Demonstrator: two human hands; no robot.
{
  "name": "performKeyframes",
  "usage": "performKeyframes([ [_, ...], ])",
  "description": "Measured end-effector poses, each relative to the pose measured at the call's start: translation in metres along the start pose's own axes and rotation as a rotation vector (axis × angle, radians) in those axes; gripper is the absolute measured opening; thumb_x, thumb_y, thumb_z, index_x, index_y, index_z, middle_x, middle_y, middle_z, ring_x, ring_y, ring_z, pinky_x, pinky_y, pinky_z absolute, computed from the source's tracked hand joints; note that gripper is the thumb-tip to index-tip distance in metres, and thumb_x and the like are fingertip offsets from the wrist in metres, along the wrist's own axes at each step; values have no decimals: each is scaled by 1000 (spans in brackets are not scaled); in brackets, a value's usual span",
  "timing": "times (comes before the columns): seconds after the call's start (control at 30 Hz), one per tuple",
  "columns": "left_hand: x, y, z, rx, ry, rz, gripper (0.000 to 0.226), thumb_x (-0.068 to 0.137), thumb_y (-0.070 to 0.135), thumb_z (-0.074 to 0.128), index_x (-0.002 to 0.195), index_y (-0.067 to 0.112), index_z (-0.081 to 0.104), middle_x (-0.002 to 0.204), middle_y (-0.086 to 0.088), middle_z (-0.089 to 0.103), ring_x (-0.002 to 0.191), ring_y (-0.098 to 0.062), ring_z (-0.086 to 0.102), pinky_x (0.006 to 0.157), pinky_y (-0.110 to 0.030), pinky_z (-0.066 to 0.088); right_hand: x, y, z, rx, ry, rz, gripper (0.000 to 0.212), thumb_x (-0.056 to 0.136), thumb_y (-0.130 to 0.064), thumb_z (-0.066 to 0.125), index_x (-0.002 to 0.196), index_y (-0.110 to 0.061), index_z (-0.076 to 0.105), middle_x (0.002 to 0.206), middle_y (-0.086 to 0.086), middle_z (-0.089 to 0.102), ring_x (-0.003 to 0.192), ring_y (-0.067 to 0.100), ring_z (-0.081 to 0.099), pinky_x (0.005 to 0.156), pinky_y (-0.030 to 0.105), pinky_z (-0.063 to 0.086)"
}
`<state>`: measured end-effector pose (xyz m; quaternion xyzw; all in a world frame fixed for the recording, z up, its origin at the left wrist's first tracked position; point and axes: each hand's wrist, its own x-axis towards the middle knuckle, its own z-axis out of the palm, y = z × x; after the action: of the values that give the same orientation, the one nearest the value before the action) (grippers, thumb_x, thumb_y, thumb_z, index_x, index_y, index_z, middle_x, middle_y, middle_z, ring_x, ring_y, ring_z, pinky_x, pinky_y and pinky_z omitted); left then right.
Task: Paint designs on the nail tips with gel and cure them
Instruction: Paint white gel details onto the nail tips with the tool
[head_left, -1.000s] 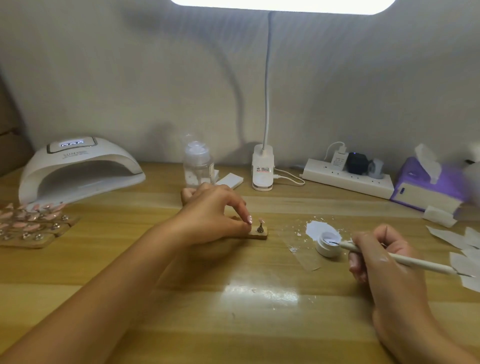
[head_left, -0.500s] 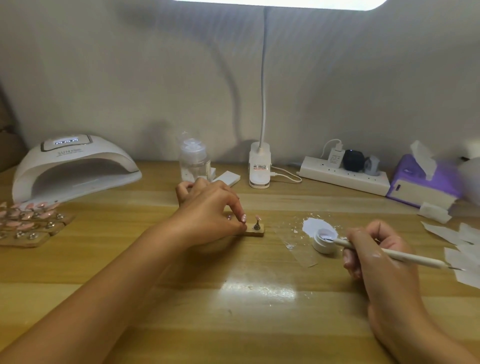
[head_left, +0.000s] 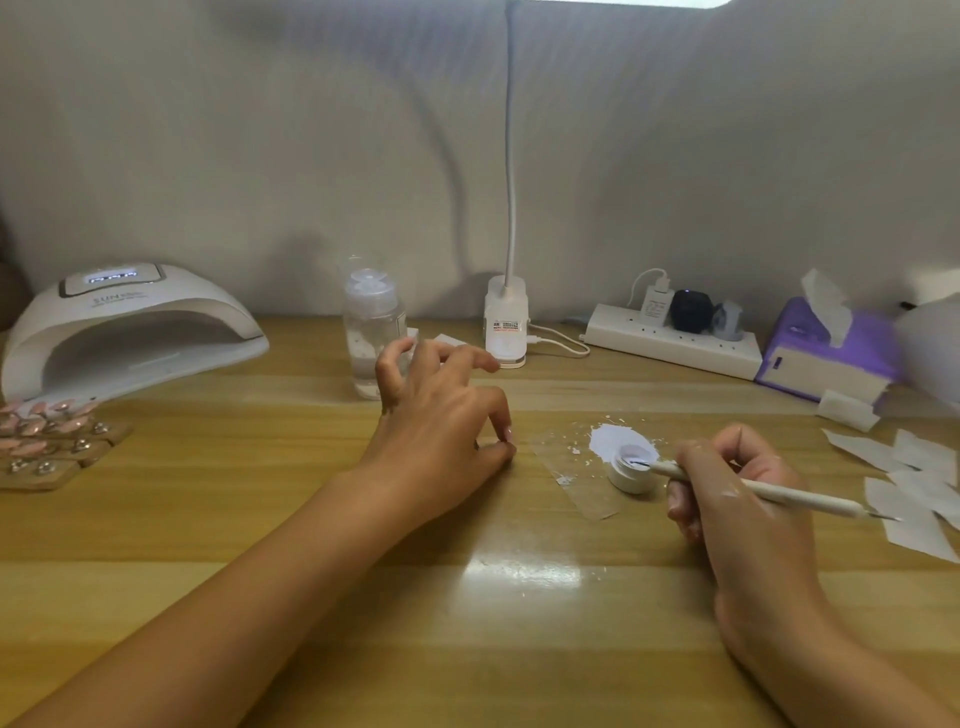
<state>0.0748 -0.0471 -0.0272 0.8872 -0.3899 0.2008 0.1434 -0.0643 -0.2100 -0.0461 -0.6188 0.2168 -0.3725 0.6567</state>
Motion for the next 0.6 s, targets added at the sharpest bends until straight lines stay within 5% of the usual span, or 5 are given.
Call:
performKeyframes([
  [0.13,0,11,-2,44,85,136,7,82,37,70,78,31,68,122,13,61,121,-17,45,104,-40,12,3,-5,-2,-1,11,-37,23,91,-16,63,74,-15,47,49,0,56,42,5,43,38,14,34],
  [0.3,-10,41,-1,-261,28,222,7,85,37,69,84,35,63,83,21,65,71,1,53,66,-27,41,13,-8,-13,-162,11,-50,18,83,-26,65,76,-14,53,58,5,68,46,5,52,48,23,42],
  [0.6,-20,43,31,-574,-70,101,7,85,38,70,92,36,69,87,17,67,66,-5,53,66,-35,50,22,7,-12,-391,-2,16,21,80,-25,69,74,-10,56,58,-3,68,52,5,53,62,35,45],
])
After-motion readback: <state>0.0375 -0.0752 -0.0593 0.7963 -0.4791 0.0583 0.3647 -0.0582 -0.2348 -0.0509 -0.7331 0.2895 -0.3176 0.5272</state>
